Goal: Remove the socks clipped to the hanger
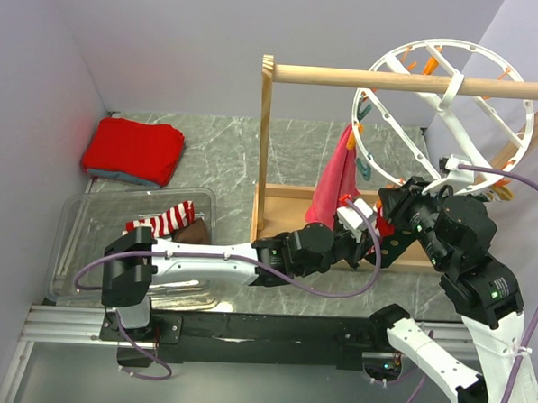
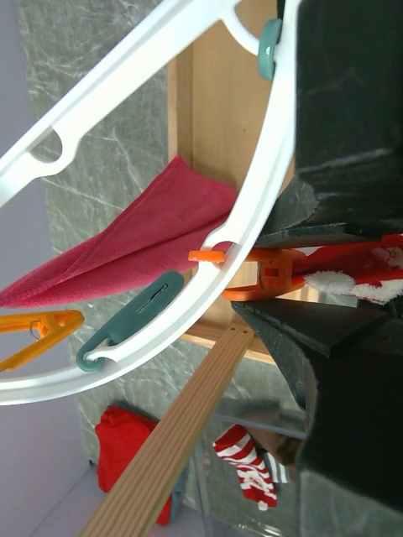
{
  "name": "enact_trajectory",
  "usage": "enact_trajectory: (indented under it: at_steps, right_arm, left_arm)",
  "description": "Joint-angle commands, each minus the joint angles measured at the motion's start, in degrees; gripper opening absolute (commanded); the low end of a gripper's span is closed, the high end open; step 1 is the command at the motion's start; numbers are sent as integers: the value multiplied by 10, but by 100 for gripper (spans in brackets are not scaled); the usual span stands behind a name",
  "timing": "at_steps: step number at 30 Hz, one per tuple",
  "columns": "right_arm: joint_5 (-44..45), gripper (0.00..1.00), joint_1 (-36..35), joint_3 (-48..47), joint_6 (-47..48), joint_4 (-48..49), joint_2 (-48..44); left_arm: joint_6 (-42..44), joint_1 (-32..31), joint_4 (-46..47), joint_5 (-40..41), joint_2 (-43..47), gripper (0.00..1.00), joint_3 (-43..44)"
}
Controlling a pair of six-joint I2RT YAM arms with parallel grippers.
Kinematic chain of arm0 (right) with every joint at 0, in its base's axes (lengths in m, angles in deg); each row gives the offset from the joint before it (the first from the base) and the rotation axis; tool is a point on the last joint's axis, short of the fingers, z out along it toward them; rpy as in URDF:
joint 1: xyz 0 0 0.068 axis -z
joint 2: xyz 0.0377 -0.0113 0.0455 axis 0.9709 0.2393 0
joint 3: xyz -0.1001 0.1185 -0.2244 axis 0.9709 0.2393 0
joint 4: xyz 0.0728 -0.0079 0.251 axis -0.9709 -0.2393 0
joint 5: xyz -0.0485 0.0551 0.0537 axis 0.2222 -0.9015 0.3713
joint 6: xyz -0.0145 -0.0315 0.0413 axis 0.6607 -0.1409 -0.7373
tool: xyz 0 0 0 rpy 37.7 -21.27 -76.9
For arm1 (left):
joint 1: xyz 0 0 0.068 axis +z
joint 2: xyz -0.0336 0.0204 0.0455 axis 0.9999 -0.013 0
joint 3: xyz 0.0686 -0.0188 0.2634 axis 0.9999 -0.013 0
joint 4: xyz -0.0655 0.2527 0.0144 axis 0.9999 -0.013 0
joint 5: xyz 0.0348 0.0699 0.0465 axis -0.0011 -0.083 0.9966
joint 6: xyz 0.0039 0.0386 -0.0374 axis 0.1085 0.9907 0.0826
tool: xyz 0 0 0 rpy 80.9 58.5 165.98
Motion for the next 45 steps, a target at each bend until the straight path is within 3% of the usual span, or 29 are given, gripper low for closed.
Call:
enact_trajectory:
  at_steps: [1, 5, 20, 25, 35, 40, 45]
  right_arm:
    - [9, 17, -3, 5, -4, 29, -5]
    - [12, 0, -3, 6, -6, 27, -5]
    - [5, 0, -3, 12, -17, 36, -13]
    - [5, 0, -3, 21, -13, 35, -18]
    - [-8, 0, -3, 32, -14, 49, -23]
    - [-8, 0, -3, 46, -15, 54, -25]
    - [-11, 0, -3, 54, -16, 60, -21]
  left_arm:
    - [-13, -6, 10, -15, 39, 1, -8]
    - [-25, -6, 5, -14, 51, 1, -24]
    - [-67, -7, -14, -12, 116, 1, -118]
    - [-96, -6, -50, 47, 169, 1, -202]
    - [-206, 23, -200, 182, 413, 1, -378]
    - [-303, 98, -367, 238, 538, 1, -410]
    - [-353, 192, -447, 263, 650, 1, -428]
